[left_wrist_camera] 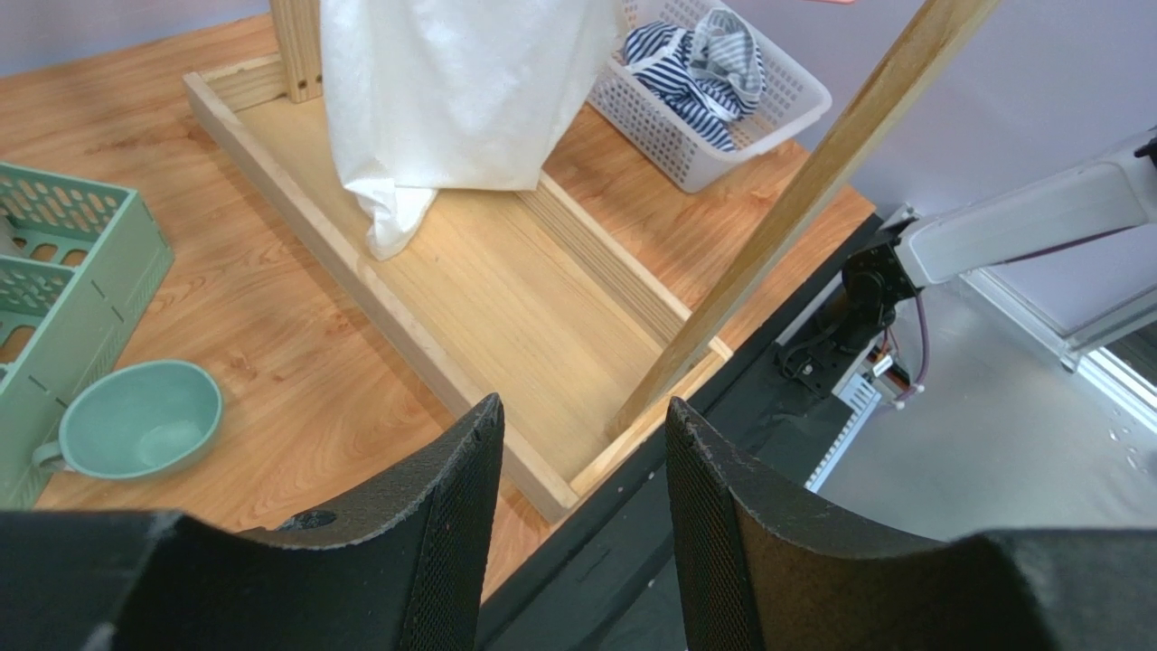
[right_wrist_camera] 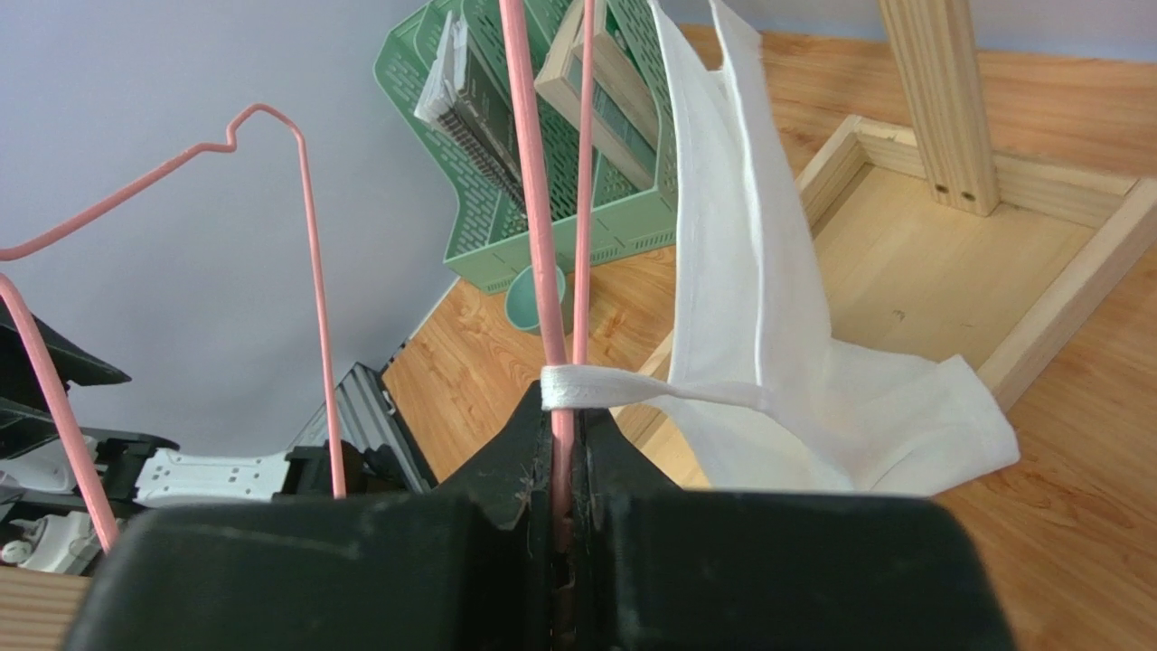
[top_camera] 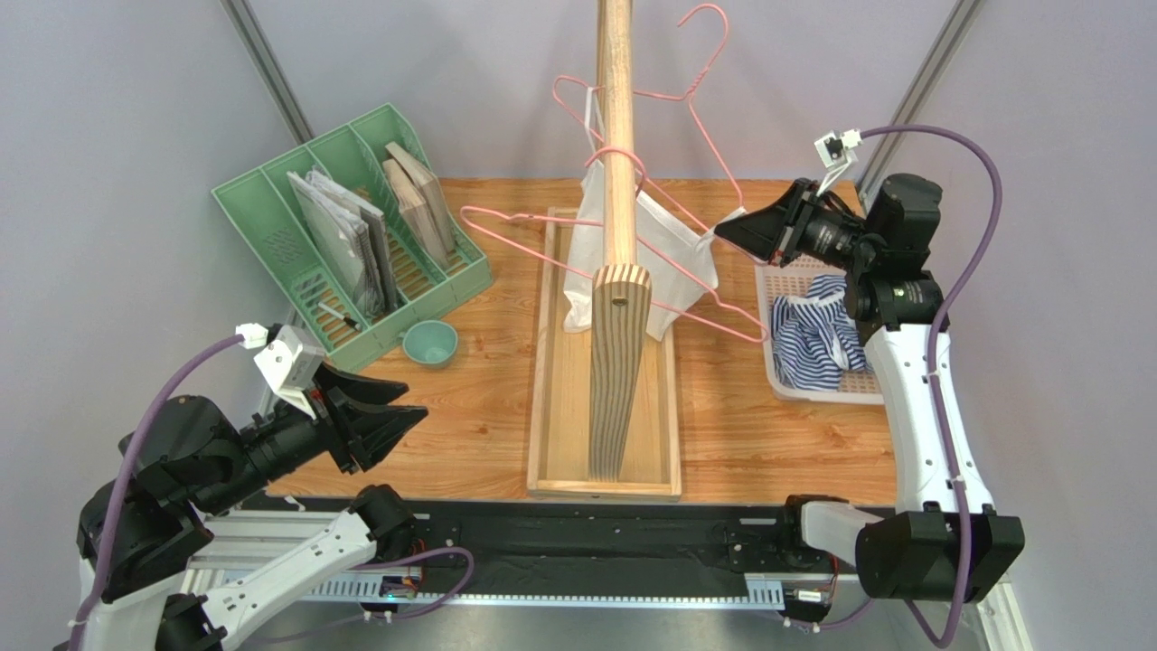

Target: Remove the tank top from the hanger

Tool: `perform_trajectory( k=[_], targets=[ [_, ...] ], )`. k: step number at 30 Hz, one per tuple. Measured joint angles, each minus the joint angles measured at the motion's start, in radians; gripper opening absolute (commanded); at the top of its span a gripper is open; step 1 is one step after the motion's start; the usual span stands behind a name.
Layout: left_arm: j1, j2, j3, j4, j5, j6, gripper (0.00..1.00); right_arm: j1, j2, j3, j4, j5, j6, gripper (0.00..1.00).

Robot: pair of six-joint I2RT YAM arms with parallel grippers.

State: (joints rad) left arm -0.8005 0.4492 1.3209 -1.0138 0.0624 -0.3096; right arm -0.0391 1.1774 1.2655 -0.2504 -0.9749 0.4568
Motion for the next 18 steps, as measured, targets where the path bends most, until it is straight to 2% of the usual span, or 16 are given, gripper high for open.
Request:
perform_trajectory(
  k=[5, 10, 14, 18],
  targets=[
    [0.000, -0.010, -0.005, 0.001, -0.036, -0.005, 0.52, 0.002, 0.034, 0.014, -0.106, -0.012, -0.078, 0.00],
    [0.000, -0.038, -0.035, -0.015, -0.229, -0.082, 0.50, 0.013, 0.100, 0.011, -0.217, -0.029, -0.275, 0.00],
    [0.000, -0.079, -0.135, -0.004, -0.381, -0.178, 0.50, 0.043, 0.129, -0.060, -0.185, -0.111, -0.348, 0.00],
    [0.000, -0.143, -0.323, 0.069, -0.491, -0.350, 0.43, 0.116, 0.198, -0.106, -0.154, -0.153, -0.387, 0.00]
  ],
)
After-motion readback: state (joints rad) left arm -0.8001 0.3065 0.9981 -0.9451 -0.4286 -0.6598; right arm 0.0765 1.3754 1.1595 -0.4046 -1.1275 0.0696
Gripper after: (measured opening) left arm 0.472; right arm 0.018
